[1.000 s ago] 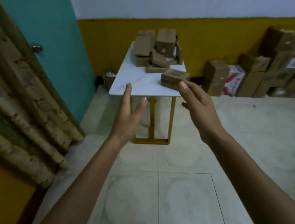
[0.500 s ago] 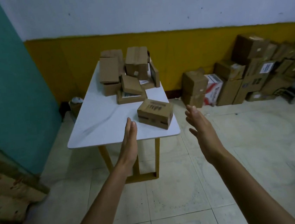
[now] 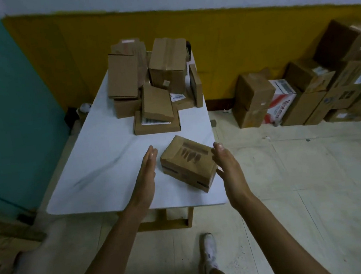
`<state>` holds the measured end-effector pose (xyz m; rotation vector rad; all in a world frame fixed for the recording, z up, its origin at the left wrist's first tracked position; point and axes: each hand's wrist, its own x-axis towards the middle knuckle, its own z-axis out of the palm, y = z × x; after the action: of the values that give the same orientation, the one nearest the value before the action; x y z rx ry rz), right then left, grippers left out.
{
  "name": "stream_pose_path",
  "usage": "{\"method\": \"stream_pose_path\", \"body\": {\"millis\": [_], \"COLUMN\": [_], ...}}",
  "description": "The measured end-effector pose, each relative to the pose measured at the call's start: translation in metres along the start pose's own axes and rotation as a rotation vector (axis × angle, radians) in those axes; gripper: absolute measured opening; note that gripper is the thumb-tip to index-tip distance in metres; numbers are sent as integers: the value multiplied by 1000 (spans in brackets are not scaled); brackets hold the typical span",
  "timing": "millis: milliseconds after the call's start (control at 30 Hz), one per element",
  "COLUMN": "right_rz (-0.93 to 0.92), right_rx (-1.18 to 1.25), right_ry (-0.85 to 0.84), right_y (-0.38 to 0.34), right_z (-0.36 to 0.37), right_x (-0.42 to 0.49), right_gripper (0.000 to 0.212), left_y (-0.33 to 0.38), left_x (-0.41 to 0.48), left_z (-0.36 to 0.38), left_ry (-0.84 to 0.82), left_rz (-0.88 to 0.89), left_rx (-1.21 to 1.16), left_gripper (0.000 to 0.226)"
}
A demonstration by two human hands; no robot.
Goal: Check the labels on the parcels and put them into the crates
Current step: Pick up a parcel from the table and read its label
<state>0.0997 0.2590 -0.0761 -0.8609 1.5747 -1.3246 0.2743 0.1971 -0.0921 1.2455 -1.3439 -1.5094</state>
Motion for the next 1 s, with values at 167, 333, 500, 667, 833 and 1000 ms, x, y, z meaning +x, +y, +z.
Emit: {"method": "stream_pose_path", "body": {"millis": [167,333,500,667,833,1000], "right_rz": [-14,22,157,220,141,70], "right_rx": [-62,-112,-90,-149,-358,-376], "right_ry": [-121,-222,-241,-230,-275,-212], "right_y": [-13,-17,-5,17,45,49], "right_z": [-3,6,30,62,96,105], "right_x": [96,180,257,315,360,363], "right_gripper": [75,59,54,62,62,57], "left_y": [16,20,14,2,-19,-19], "left_x": [72,128,180,242,314,340], "left_z": [24,28,7,-19,-35,-32], "left_ry": [109,250,295,319,360,290], "left_rz": [-38,-158,-214,-273,-293,-210], "left_rx": [-18,-13,50,96,171,88], "left_gripper": [52,67,65,71,75,57]}}
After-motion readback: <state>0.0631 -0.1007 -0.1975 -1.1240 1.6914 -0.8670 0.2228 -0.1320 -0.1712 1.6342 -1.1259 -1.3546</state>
